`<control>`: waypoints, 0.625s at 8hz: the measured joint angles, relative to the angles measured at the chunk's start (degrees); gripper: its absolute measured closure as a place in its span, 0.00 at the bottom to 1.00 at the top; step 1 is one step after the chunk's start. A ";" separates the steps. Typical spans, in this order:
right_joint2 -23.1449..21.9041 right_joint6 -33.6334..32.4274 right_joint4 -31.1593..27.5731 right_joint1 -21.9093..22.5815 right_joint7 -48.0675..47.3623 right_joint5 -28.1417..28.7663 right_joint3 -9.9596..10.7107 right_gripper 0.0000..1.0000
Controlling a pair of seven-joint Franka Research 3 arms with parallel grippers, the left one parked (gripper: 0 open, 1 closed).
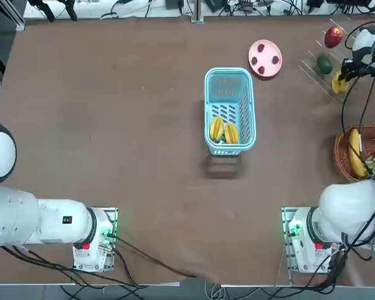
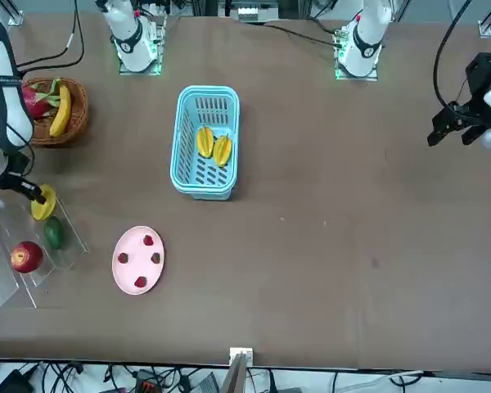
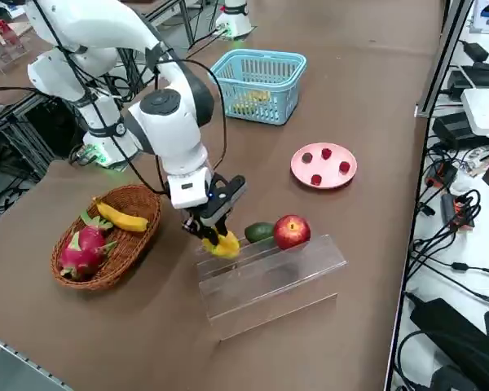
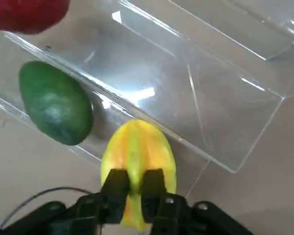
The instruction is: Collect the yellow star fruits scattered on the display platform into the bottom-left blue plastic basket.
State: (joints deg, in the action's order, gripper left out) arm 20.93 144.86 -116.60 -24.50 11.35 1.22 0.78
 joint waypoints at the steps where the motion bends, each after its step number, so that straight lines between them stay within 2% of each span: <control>1: -0.02 -0.28 0.10 0.03 0.00 0.00 0.00 0.80; 2: -0.12 -2.39 0.78 0.13 0.00 0.00 -0.03 0.80; 3: -0.75 -8.79 3.18 0.59 0.00 -0.01 -0.12 0.80; 5: -4.29 -29.91 12.77 3.87 -3.54 0.01 -0.46 0.80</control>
State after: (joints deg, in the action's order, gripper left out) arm 16.64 114.95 -103.83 -20.64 7.81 1.23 0.32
